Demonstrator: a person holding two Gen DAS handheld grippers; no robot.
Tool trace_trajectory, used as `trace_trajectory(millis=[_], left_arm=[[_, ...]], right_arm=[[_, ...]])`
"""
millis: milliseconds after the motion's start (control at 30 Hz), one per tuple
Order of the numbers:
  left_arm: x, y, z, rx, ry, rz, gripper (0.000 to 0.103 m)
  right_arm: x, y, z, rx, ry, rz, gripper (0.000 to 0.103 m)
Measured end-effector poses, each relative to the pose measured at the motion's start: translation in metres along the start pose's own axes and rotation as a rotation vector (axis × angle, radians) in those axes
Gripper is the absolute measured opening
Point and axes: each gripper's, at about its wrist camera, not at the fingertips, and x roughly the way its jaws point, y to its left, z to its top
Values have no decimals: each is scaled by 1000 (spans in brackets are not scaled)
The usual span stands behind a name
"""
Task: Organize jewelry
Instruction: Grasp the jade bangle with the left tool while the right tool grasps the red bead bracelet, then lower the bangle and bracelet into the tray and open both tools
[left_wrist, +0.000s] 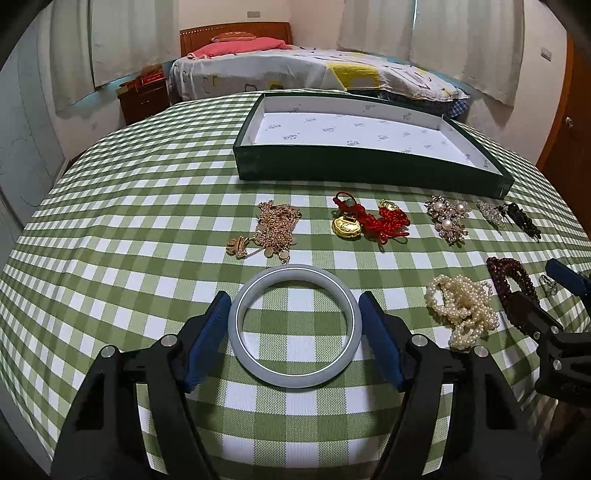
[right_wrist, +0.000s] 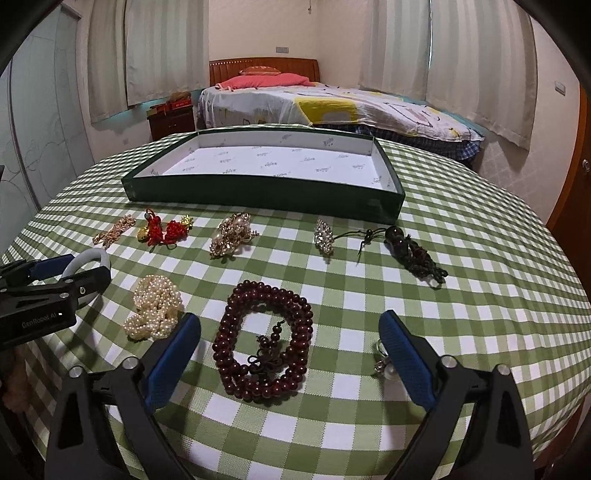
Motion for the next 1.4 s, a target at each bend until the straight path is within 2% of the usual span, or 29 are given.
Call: trace_trajectory(millis=[67,233,433,1000,1200,1400], left_arm=[[0,0,0,1,0,0,69],[0,0,0,-2,0,-1,69],[-2,2,0,-5,-4,-5,69],[-22,0,9,0,-58,-6,69],[-28,-1,33,-3,-98,-12,69],[-23,-8,74,-13,-144,-48,69]], right_arm=[[1,1,-1,-3,11,12,62],[2,2,-4,-2,27,39,50],[-1,3,-4,-3,25,88,23],[-14,-9,6,58,-23,95,22],[-19,-17,30,76,-77,93,22],[-15,-26,72,73,-148,70,22]])
